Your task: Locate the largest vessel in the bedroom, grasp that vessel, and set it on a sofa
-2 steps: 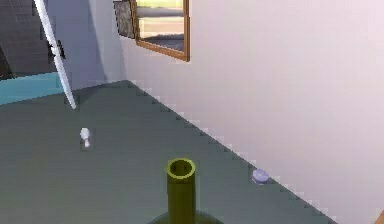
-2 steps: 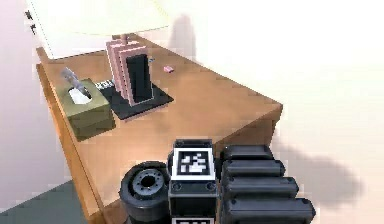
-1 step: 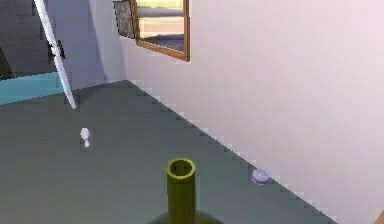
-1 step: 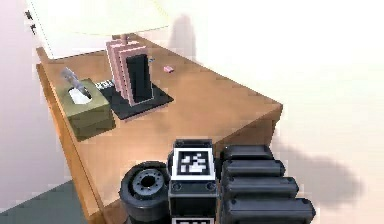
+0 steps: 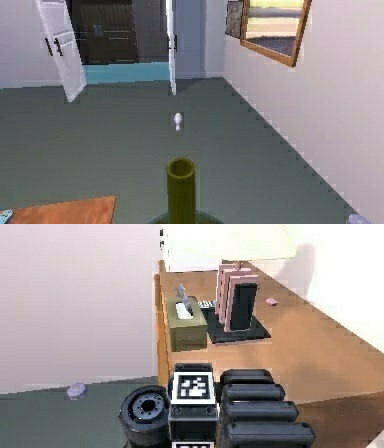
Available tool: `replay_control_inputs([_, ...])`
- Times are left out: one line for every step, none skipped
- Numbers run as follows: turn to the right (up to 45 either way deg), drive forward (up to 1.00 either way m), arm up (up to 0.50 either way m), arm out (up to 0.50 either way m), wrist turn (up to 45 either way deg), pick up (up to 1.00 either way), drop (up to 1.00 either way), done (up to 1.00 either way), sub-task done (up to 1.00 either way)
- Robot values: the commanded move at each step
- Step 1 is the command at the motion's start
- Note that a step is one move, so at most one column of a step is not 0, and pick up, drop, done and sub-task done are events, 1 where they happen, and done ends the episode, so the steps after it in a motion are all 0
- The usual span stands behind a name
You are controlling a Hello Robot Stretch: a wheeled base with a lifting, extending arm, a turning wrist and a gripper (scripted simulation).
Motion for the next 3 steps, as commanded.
replay_control_inputs([-45.0, 0.00, 0.00, 0.00, 0.0, 0.00, 0.00, 0.00, 0.00])
replay_control_inputs([3.0, 0.00, 0.00, 0.00, 0.0, 0.00, 0.00, 0.00, 0.00])
replay_control_inputs([45.0, 0.00, 0.00, 0.00, 0.0, 0.00, 0.00, 0.00, 0.00])
